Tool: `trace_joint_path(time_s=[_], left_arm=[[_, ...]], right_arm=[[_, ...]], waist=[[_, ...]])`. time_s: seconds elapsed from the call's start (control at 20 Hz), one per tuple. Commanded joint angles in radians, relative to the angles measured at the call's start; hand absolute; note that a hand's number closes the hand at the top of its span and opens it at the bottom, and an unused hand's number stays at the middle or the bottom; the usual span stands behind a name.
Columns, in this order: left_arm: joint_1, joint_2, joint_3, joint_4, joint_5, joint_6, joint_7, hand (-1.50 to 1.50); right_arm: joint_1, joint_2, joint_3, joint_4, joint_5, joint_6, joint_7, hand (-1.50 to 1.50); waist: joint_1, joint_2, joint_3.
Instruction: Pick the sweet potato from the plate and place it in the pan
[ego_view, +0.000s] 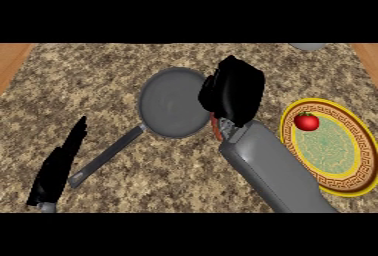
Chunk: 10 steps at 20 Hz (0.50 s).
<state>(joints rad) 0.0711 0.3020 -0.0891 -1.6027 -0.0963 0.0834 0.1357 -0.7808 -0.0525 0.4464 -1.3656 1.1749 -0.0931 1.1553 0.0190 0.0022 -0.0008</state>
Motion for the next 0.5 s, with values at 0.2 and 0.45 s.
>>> trace_joint_path(time_s=[0.2, 0.45], left_arm=[[-0.065, -0.012, -0.013, -0.045, 0.005, -0.018, 0.063, 0.0], [-0.087, -0.043, -0.045, 0.025, -0.048, 0.006, 0.018, 0.0]], right_arm=[[-0.156, 0.051, -0.138, 0.369, -0.13, -0.255, 0.01, 1.5], [-0.208, 0.052, -0.151, 0.615, -0.243, -0.329, -0.081, 1.5]], waist=[[0.051, 0.017, 0.002], [0.072, 0.028, 0.001]])
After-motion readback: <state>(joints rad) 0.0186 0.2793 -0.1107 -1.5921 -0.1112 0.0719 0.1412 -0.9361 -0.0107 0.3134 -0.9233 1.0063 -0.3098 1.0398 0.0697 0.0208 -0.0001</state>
